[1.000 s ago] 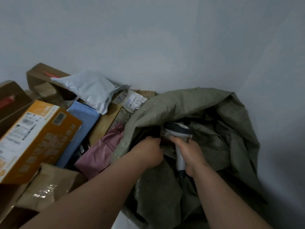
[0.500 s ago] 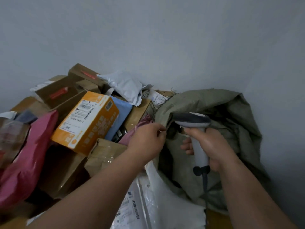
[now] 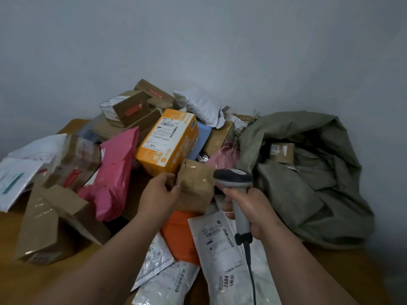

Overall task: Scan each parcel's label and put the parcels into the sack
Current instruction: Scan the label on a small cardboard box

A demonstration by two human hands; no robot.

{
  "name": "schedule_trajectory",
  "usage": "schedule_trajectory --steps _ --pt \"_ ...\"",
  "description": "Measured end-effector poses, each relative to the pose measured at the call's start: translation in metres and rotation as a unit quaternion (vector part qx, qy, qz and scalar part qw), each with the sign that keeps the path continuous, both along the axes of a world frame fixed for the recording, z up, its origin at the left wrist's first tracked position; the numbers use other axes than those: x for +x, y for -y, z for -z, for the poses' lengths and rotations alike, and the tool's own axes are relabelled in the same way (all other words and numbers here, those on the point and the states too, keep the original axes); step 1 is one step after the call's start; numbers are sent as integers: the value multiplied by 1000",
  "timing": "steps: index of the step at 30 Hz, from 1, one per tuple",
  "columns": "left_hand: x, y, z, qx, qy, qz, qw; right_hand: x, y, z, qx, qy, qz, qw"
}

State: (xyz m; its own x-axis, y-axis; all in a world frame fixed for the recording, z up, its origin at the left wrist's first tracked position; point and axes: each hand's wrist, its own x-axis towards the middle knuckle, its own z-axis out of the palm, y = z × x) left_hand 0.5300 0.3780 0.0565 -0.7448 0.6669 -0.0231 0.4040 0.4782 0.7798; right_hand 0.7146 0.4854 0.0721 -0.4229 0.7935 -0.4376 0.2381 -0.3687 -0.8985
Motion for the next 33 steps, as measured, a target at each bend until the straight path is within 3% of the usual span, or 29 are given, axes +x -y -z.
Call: schedule_trajectory --steps 6,10,15,20,26,33 --pt "-2 -5 24 -12 145 20 989 -20 -15 13 -20 -20 38 999" --pt "-1 -18 28 17 352 -23 936 -28 -23 24 -72 -67 34 995" --pt "6 -27 28 65 468 -78 878 -29 -26 36 -124 -117 27 985" --pt "14 -22 19 135 487 -114 855 -13 -22 37 -138 -147 8 979" --pt "32 -7 17 120 486 -166 849 23 -16 30 -109 -161 -23 981" --pt "47 21 2 95 528 -76 840 57 23 16 -25 -136 -50 989"
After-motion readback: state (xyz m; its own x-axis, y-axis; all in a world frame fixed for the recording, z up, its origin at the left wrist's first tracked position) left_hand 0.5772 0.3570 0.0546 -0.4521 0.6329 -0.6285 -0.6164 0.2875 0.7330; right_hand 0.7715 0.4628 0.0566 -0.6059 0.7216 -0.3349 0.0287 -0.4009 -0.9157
